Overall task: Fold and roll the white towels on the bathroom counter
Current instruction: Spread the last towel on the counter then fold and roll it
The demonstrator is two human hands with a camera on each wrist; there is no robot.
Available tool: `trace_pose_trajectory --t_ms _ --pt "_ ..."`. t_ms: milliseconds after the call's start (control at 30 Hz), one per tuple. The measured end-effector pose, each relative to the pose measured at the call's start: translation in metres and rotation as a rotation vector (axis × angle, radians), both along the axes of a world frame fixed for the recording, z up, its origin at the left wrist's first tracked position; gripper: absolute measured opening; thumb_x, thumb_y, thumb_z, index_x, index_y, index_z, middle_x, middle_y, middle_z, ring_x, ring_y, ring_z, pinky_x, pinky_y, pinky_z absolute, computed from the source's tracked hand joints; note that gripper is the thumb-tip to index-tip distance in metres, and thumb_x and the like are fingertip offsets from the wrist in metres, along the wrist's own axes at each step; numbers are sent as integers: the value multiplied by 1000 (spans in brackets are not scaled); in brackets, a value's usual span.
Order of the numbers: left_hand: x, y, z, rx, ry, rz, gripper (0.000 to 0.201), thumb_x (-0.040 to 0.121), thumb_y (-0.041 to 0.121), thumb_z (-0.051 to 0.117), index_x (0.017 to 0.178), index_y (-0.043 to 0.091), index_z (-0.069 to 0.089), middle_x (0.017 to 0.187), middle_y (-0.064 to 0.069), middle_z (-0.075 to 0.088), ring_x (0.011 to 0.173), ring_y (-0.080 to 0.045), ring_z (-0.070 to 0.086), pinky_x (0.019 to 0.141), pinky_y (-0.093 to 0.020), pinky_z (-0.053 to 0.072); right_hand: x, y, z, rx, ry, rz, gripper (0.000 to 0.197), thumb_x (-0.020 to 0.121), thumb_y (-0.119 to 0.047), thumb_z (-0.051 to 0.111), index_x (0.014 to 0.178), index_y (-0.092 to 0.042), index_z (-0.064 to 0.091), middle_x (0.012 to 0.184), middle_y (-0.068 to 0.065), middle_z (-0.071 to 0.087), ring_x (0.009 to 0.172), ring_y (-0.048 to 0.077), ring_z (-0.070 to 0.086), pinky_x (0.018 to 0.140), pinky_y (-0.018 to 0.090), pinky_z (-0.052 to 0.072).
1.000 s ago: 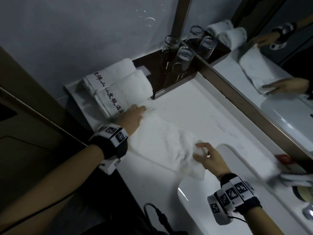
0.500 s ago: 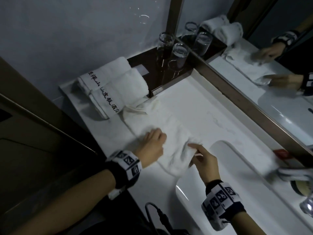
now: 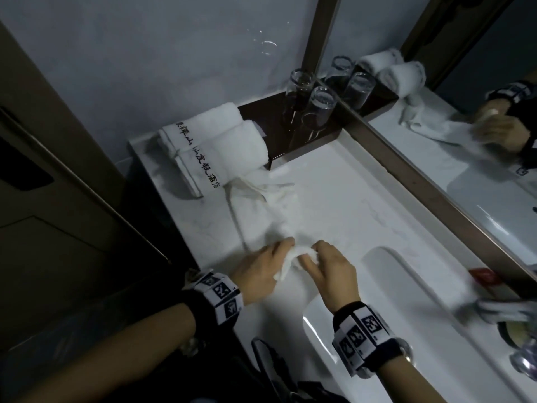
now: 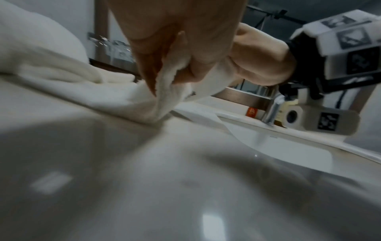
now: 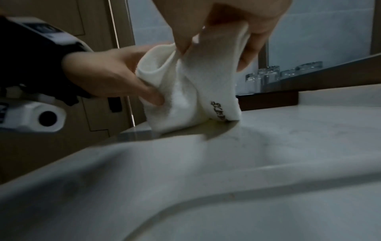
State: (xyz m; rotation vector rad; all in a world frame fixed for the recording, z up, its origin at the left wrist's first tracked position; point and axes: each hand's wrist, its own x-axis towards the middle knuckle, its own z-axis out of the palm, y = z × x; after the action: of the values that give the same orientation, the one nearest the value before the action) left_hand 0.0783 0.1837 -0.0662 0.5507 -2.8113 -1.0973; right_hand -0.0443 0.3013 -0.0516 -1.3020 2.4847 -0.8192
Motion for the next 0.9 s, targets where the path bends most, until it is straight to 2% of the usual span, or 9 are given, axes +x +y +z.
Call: trace_pose_trajectory --t_ms 100,200,300,367,467,533,633,767,900 --pt "29 -32 -2 70 -93 -74 48 85 21 45 128 41 38 118 -3 58 109 -22 56 93 -31 46 5 1 2 56 -149 191 34 81 -47 64 73 -17 49 57 -10 41 56 10 39 54 20 31" --pt "60 -50 -7 107 -279 -259 45 87 27 46 131 37 43 120 -3 57 114 -18 50 96 -28 40 12 -1 0 156 -476 358 30 73 -46 72 64 -26 51 54 -11 42 52 6 38 53 19 29" --pt "77 -46 -14 41 -206 -429 43 89 16 48 131 23 49 126 -4 56 116 -20 49 99 -26 33 19 -9 -5 307 -571 501 30 81 -39 67 62 -19 57 52 -10 46 49 3 42 55 14 33" --pt "85 -41 -19 5 -154 -421 40 91 27 52 131 28 49 132 2 50 118 -16 42 102 -23 26 16 -21 -6 300 -509 477 26 88 -36 59 68 -19 61 62 -4 59 56 6 53 64 20 45" --pt "92 -34 -25 21 -140 -319 36 90 41 52 126 41 51 134 9 43 121 -12 32 103 -22 21 2 -44 -8 159 -280 358 18 91 -30 56 99 -16 65 103 3 63 86 15 58 82 29 47" --pt "90 -32 -29 34 -154 -277 33 90 42 52 122 40 55 133 12 42 121 -10 30 102 -18 16 -7 -61 -11 168 -210 338 30 92 -34 54 115 -17 60 121 0 56 102 14 54 91 24 42" --pt "86 -31 -32 65 -150 -204 28 89 38 55 113 28 63 129 13 44 116 -10 35 105 -21 16 -19 -81 -20 281 -159 335 35 92 -32 53 122 -13 57 127 8 50 117 22 49 100 25 34" --pt "86 -29 -35 111 -154 -136 23 89 36 56 106 23 64 126 15 46 113 -12 38 99 -12 15 -39 -91 -25 343 -32 217 46 93 -29 52 134 -9 46 144 12 37 132 26 37 110 30 27" --pt "83 -32 -29 235 -157 -88 22 88 30 59 108 22 63 121 12 52 115 -11 41 106 -23 23 -52 -88 -18 386 27 59 60 93 -33 49 146 -16 24 157 7 9 144 27 10 116 35 13"
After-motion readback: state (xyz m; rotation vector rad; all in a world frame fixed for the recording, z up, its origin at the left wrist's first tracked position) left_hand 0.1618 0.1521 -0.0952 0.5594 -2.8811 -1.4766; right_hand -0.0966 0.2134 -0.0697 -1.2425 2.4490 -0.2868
